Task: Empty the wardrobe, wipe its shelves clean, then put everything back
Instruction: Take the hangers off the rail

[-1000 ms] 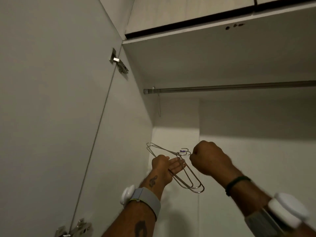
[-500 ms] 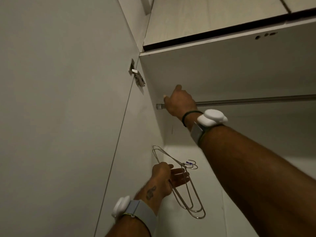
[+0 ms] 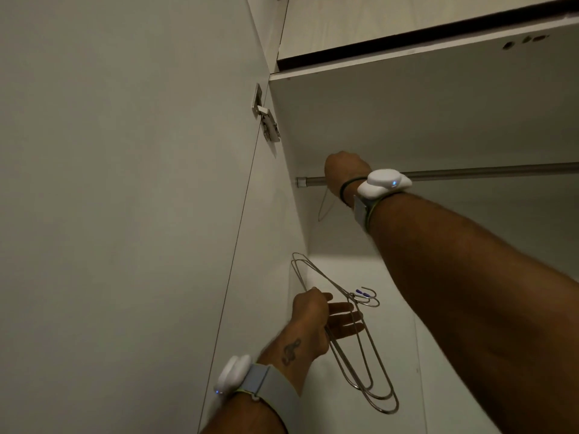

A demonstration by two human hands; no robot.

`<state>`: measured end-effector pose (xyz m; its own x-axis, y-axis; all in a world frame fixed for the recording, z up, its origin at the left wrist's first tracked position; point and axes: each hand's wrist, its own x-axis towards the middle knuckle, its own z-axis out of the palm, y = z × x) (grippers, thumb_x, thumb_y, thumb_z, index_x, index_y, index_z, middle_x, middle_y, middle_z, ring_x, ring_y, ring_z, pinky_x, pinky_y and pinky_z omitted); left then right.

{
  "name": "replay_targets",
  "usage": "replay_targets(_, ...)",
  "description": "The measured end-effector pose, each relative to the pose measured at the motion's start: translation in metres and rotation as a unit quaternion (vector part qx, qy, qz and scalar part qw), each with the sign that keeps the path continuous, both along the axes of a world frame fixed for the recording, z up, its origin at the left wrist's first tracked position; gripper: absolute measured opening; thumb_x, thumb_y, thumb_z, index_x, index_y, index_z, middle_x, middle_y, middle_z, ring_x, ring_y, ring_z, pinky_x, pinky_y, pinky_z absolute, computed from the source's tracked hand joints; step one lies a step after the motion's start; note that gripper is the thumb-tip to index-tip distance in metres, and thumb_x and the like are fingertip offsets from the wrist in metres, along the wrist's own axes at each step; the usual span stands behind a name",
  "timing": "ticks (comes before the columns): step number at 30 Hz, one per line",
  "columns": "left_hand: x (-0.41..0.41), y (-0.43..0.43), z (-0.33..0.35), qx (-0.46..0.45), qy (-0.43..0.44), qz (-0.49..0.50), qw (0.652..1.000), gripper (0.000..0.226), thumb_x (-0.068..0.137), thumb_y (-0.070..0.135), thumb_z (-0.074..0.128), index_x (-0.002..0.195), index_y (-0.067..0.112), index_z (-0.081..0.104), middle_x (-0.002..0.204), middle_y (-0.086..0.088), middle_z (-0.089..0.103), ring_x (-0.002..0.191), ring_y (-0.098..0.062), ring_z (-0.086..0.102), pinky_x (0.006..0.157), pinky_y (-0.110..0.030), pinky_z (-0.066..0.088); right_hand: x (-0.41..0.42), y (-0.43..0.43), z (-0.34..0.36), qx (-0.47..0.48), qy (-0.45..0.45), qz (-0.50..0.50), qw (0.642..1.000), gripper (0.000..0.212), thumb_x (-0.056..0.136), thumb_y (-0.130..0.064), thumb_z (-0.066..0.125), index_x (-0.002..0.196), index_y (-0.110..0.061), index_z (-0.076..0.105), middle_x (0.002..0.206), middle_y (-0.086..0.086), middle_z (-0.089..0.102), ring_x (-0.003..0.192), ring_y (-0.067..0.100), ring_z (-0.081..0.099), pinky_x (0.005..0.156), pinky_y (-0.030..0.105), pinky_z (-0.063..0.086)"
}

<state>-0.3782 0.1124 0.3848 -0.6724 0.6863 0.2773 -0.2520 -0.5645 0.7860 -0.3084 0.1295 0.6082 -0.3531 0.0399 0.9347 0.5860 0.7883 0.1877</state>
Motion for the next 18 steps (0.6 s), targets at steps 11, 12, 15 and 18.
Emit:
replay_targets(11, 0.033, 0.019, -0.037, 0.039, -0.023, -0.049, 0.998, 0.052, 0.111, 0.040, 0.025, 0.131, -0.006, 0.041, 0.111, -0.032, 0.065, 0.084, -0.042, 0.070, 0.049, -0.043, 0.059, 0.107, 0.017, -0.098, -0.119, 0.074, 0.046, 0.989, 0.012, 0.091, 0.001, 0.051, 0.082, -0.001, 0.059, 0.104, 0.023, 0.067, 0.098, 0.040, 0.066, 0.074, 0.037, 0.050)
replay_targets(12, 0.040, 0.021, -0.044, 0.043, -0.025, -0.049, 0.998, 0.056, 0.110, 0.044, 0.026, 0.131, -0.005, 0.042, 0.112, -0.032, 0.065, 0.084, -0.042, 0.071, 0.049, -0.043, 0.060, 0.121, 0.028, -0.121, -0.176, 0.084, 0.074, 0.978, 0.014, 0.092, -0.001, 0.052, 0.079, -0.002, 0.057, 0.098, 0.023, 0.068, 0.089, 0.038, 0.068, 0.069, 0.033, 0.052)
replay_targets(15, 0.072, 0.029, -0.072, 0.038, -0.039, -0.046, 0.997, 0.067, 0.105, 0.057, 0.026, 0.135, -0.002, 0.041, 0.115, -0.031, 0.066, 0.083, -0.041, 0.073, 0.051, -0.043, 0.060, 0.172, 0.052, -0.211, -0.330, 0.106, 0.168, 0.923, 0.023, 0.099, -0.013, 0.046, 0.094, 0.002, 0.063, 0.081, 0.019, 0.067, 0.062, 0.029, 0.066, 0.055, 0.029, 0.054)
replay_targets(18, 0.116, 0.045, -0.109, 0.027, -0.077, -0.063, 0.995, 0.080, 0.101, 0.064, 0.025, 0.143, -0.002, 0.037, 0.119, -0.031, 0.064, 0.090, -0.043, 0.072, 0.053, -0.044, 0.060, 0.222, 0.059, -0.295, -0.412, 0.144, 0.166, 0.884, 0.032, 0.105, -0.022, 0.043, 0.091, -0.002, 0.063, 0.072, 0.015, 0.069, 0.046, 0.021, 0.062, 0.050, 0.026, 0.049)
